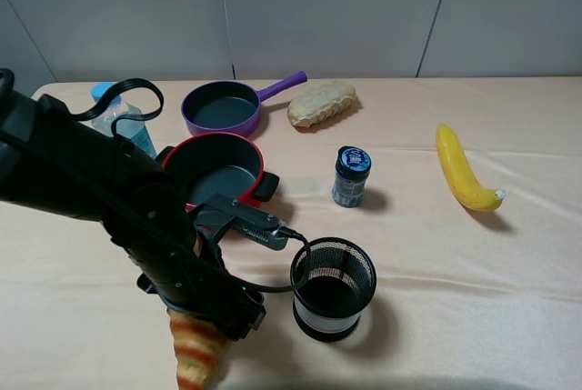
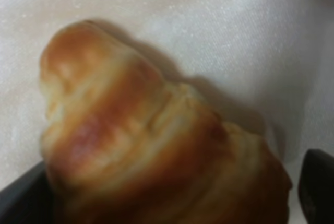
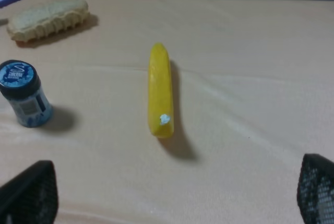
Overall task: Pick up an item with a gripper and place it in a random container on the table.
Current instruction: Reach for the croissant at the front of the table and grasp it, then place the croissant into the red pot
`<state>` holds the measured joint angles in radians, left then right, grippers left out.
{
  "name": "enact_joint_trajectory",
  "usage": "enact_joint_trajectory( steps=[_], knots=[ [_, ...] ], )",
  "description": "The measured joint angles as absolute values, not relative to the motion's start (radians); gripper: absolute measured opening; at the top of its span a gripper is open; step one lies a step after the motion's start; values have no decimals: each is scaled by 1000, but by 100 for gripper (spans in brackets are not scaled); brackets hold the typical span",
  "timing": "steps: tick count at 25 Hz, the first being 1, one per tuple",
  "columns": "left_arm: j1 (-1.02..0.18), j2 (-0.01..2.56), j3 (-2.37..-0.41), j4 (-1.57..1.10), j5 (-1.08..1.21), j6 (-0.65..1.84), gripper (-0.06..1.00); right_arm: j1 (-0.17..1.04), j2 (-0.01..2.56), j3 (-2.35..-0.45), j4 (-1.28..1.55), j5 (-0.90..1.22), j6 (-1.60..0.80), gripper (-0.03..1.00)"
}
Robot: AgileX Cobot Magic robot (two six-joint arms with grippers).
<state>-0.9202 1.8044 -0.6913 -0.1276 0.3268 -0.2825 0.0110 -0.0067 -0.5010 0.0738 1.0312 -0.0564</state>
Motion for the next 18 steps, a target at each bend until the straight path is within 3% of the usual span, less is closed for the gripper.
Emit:
enact_joint_trajectory(
  steps=[9, 18],
  knots=[
    [-920, 1804, -691, -128, 326, -284, 69, 11, -7, -501, 74, 1031, -56, 69],
    [-920, 1804, -691, -128, 319, -284, 68, 11, -7, -501, 74, 1031, -56, 69]
  ],
)
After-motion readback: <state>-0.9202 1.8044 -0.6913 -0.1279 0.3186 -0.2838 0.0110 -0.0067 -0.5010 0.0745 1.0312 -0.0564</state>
